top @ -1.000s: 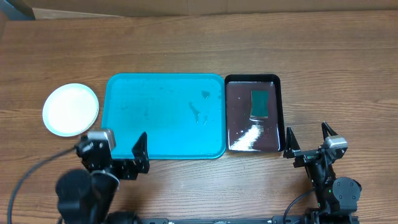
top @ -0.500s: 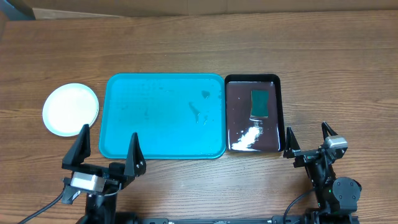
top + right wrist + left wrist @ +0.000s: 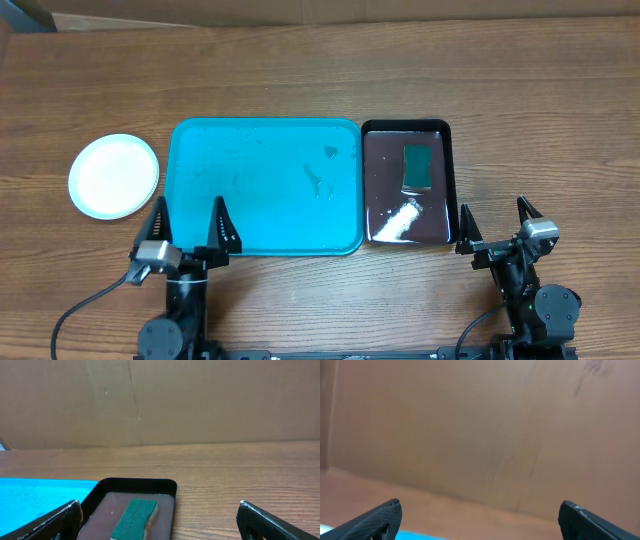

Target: Clean dirty plates on tray and stack at the side

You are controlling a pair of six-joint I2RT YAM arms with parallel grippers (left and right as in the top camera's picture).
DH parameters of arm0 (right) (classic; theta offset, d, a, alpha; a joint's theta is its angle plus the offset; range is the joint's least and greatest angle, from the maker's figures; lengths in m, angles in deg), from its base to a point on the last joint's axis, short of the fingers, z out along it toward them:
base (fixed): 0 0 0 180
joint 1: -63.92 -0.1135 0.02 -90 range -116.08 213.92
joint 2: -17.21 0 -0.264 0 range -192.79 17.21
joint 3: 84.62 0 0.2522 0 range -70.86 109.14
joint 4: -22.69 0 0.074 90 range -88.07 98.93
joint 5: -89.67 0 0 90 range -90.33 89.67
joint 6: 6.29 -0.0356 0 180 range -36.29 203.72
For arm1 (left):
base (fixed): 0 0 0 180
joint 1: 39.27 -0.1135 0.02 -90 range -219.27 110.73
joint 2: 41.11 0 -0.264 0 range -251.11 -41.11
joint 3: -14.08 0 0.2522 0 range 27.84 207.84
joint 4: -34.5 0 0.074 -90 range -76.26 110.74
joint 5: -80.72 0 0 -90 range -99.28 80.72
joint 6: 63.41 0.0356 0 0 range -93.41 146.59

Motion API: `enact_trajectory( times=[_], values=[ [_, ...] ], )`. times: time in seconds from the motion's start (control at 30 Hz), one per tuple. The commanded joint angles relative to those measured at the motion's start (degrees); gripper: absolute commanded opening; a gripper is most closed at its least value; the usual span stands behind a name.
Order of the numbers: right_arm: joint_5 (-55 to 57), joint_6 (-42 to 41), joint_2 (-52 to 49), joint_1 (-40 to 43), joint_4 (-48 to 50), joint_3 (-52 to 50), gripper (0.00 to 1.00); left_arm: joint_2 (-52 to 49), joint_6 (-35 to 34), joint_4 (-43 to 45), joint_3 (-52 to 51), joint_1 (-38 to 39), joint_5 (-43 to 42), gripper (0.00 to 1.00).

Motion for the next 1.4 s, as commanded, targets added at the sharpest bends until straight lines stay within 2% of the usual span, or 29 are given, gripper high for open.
enact_trajectory(
  times=[0.0,0.13,0.23,0.3,0.47,1.37],
  values=[
    [0.31,0.17,0.57,0.09,0.28,-0.61,1.00,0.66,-1.09,-4.22,-0.55,0.57,3.63,1.00],
    [0.31,0.17,0.57,0.09,0.28,-0.61,1.00,0.66,-0.68,-14.84,-0.55,0.57,3.85,1.00],
    [0.31,0.20,0.57,0.09,0.28,-0.61,1.00,0.66,2.97,-20.52,-0.55,0.57,3.52,1.00],
    [0.31,0.17,0.57,0.09,0.28,-0.61,1.00,0.66,7.41,-20.52,-0.55,0.68,2.93,1.00],
    [0.31,0.20,0.57,0.09,0.28,-0.61,1.00,0.66,13.31,-20.59,-0.52,0.74,1.86,1.00],
    [0.31,0.17,0.57,0.09,0.28,-0.61,1.00,0.61,13.44,-20.55,-0.52,0.74,1.86,1.00]
  ],
)
